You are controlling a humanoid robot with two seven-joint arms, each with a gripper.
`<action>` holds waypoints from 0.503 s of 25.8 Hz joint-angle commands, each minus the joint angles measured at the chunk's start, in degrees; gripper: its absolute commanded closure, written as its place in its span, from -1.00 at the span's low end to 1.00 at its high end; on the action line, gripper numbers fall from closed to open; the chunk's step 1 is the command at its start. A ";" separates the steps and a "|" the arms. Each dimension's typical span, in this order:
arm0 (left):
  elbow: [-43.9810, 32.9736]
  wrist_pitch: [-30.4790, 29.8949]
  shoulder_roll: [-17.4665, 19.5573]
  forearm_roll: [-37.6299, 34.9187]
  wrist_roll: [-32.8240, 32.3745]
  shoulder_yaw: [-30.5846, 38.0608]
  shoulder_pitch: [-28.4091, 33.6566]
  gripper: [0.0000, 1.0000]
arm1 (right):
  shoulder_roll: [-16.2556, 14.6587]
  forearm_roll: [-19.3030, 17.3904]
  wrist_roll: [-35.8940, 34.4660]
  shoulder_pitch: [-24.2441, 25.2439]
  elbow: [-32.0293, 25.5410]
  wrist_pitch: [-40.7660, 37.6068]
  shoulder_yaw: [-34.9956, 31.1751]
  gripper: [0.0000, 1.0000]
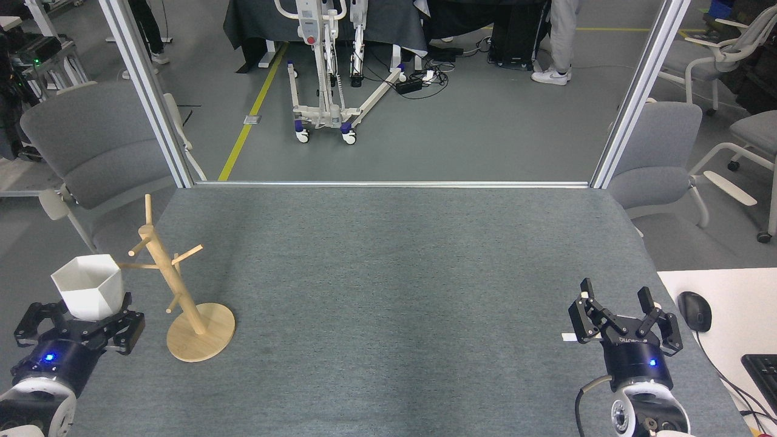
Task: Hang cup on storage rack
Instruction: 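Move the held cup toward a peg of the wooden stand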
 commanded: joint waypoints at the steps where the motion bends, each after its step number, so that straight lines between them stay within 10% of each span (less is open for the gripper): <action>1: -1.27 -0.52 -0.04 0.02 -0.31 -0.07 0.60 1.00 | 0.02 0.00 -0.02 -0.05 -0.03 -0.09 0.00 -0.99; 13: -3.21 -1.05 0.13 -0.69 -4.88 -2.62 2.71 1.00 | -0.16 -0.09 0.07 -0.05 0.06 0.00 0.00 -0.99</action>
